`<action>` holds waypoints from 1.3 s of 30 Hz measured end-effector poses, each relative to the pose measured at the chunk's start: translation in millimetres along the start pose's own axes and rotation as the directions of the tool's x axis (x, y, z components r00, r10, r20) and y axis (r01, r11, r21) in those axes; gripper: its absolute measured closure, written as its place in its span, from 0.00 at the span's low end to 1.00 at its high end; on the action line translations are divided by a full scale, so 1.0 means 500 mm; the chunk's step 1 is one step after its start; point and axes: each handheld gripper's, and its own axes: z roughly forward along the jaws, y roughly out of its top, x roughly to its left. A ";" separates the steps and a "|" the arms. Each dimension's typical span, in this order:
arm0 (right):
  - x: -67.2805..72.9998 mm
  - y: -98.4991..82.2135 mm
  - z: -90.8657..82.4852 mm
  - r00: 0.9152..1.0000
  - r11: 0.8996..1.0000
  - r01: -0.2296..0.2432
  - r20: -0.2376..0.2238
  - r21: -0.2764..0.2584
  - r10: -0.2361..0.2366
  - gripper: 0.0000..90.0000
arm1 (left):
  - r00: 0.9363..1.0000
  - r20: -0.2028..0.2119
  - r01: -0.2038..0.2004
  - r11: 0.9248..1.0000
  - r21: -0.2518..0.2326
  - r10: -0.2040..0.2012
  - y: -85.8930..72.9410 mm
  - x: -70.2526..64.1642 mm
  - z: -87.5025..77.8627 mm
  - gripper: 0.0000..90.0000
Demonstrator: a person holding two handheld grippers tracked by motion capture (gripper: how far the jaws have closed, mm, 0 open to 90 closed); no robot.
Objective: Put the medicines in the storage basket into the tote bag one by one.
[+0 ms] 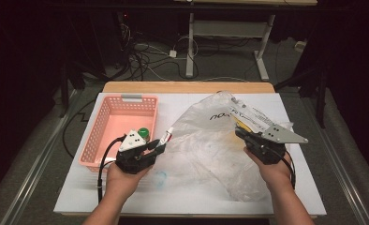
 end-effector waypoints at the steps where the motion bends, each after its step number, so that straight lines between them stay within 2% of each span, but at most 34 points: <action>1: 0.000 0.000 0.000 1.000 1.000 -0.002 -0.001 -0.001 0.002 1.00 | 1.000 0.006 -0.002 1.000 0.003 0.002 -0.001 -0.004 0.003 0.77; 13: 0.000 0.000 0.000 1.000 1.000 -0.001 -0.002 -0.002 0.001 1.00 | 0.999 0.048 -0.027 1.000 0.016 0.026 -0.005 -0.042 0.042 0.77; 16: 0.000 0.001 0.000 1.000 1.000 0.002 0.000 -0.003 -0.002 1.00 | 0.997 0.050 -0.054 0.998 0.040 0.052 0.000 -0.051 0.062 0.77; 19: 0.001 0.000 0.000 1.000 1.000 -0.002 -0.002 -0.002 0.002 1.00 | 0.997 0.065 -0.052 0.998 0.045 0.049 0.004 -0.055 0.078 0.77; 29: 0.000 0.001 0.000 1.000 1.000 -0.006 0.004 -0.007 0.007 1.00 | 0.991 0.107 -0.093 0.993 0.078 0.085 0.013 -0.083 0.134 0.77; 33: 0.000 0.002 -0.001 1.000 1.000 -0.007 0.004 -0.009 0.007 1.00 | 0.990 0.112 -0.101 0.990 0.095 0.090 0.015 -0.085 0.155 0.77; 39: 0.002 0.005 -0.002 1.000 1.000 -0.007 0.003 -0.013 0.007 1.00 | 0.992 0.103 -0.085 0.992 0.097 0.075 0.024 -0.075 0.178 0.77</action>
